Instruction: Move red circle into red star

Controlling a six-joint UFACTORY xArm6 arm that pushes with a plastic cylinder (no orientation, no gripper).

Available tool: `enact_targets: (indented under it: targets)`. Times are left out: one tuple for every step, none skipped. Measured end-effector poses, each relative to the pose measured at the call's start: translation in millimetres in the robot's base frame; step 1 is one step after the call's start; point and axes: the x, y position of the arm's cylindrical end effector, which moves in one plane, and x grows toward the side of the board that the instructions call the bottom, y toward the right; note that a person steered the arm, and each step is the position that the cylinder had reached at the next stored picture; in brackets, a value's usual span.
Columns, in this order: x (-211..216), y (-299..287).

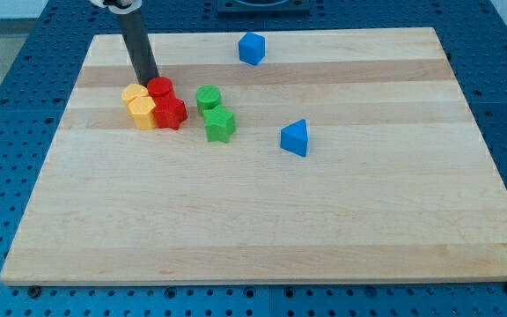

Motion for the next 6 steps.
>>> enact_targets:
  targets:
    - [0.0, 12.4]
    - [0.0, 12.4]
    - [0.0, 12.3]
    - [-1.6, 12.3]
    - [-18.7, 12.3]
    - [-29.0, 12.3]
